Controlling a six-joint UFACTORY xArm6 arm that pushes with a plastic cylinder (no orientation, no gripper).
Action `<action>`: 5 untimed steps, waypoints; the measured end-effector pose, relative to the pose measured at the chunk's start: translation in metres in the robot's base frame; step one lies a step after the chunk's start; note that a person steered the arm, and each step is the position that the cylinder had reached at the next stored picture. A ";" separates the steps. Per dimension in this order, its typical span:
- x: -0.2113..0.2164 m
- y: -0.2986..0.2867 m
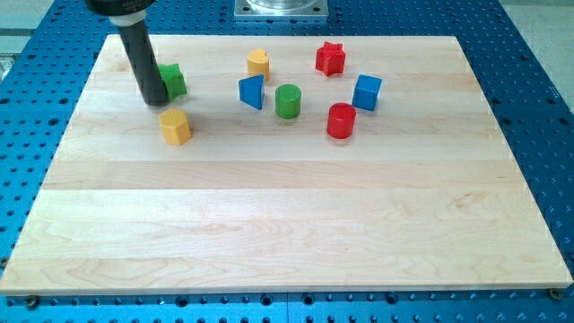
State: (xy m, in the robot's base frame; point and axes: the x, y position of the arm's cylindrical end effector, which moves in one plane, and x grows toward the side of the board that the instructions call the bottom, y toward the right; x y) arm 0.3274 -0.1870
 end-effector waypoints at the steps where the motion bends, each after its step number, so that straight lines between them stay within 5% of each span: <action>1: -0.015 0.008; 5: 0.004 0.132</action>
